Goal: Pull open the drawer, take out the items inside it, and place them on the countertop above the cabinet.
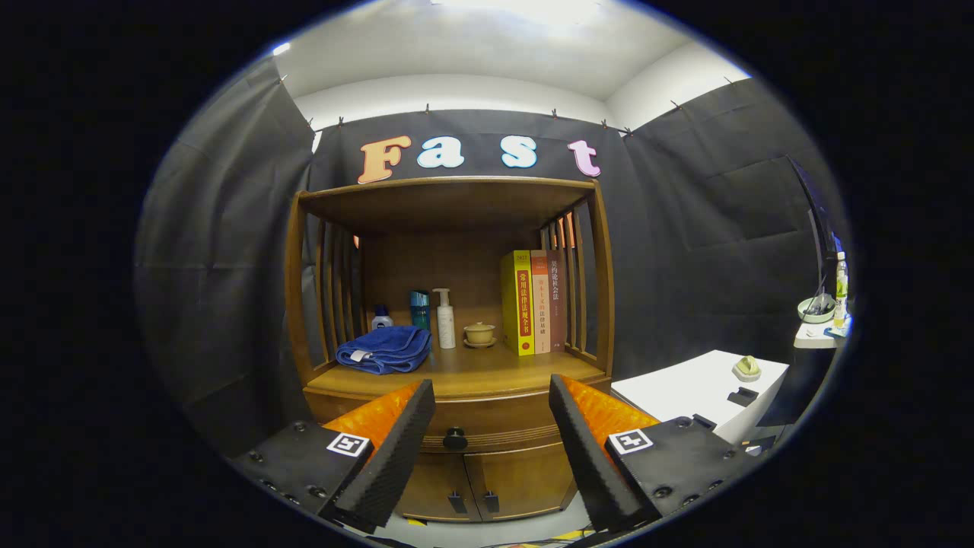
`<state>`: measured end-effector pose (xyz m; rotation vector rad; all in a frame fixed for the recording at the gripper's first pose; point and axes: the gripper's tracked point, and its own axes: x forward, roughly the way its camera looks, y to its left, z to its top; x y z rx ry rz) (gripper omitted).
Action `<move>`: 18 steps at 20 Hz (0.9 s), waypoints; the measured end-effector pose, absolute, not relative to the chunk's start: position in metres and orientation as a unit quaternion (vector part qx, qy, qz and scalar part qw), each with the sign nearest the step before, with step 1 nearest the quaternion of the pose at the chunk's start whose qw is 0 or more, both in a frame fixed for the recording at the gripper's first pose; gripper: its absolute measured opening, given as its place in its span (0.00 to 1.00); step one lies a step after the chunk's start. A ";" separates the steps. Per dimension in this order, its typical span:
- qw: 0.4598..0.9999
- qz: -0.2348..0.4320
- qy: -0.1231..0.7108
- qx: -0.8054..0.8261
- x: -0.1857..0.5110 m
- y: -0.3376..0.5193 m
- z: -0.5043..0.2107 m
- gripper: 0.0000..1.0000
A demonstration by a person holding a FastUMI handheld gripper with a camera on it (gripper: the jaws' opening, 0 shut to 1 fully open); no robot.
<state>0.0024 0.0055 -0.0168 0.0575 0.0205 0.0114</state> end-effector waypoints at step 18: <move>0.997 0.073 -0.006 0.002 0.102 0.067 -0.114 0.99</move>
